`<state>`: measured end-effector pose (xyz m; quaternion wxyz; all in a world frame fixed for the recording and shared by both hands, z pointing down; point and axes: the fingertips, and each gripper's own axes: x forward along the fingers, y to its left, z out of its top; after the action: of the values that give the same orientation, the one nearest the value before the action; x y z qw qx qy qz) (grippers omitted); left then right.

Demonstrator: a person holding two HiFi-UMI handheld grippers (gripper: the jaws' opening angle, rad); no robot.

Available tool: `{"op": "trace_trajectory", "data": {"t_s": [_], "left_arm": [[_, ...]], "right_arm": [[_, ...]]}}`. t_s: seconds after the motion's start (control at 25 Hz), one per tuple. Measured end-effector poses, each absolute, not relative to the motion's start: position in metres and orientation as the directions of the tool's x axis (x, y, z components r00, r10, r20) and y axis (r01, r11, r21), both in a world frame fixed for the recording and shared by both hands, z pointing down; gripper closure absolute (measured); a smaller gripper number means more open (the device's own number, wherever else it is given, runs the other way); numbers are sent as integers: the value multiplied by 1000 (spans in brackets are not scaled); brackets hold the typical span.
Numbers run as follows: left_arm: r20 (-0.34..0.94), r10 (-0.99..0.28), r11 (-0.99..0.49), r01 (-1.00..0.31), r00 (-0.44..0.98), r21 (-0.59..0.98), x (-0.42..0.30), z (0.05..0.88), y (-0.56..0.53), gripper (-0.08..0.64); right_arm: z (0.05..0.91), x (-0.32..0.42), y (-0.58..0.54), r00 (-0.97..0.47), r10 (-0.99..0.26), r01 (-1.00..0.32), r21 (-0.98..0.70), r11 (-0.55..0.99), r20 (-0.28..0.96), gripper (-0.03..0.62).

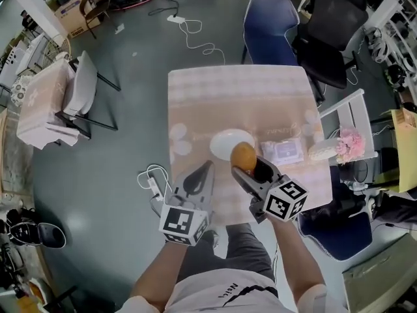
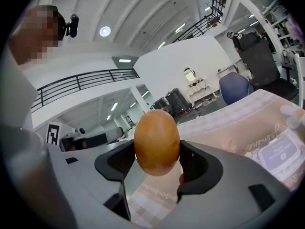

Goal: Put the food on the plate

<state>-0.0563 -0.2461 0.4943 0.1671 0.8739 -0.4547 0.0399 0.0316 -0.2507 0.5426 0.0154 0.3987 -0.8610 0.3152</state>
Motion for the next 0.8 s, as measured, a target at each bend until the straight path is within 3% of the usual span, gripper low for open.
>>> {"op": "trace_trajectory", "data": {"t_s": [0.44,0.8], "left_arm": [[269,-780,-499,-822,564,275,-52,567,-271,554],[274,-777,-504,-820,567,270,-51,592,-286,554]], "right_arm": [[644,32,-283,-623,-617,-778,-304,549,481,321],[684,24,-295,-552,-590,-765,-76,640,589,321]]}}
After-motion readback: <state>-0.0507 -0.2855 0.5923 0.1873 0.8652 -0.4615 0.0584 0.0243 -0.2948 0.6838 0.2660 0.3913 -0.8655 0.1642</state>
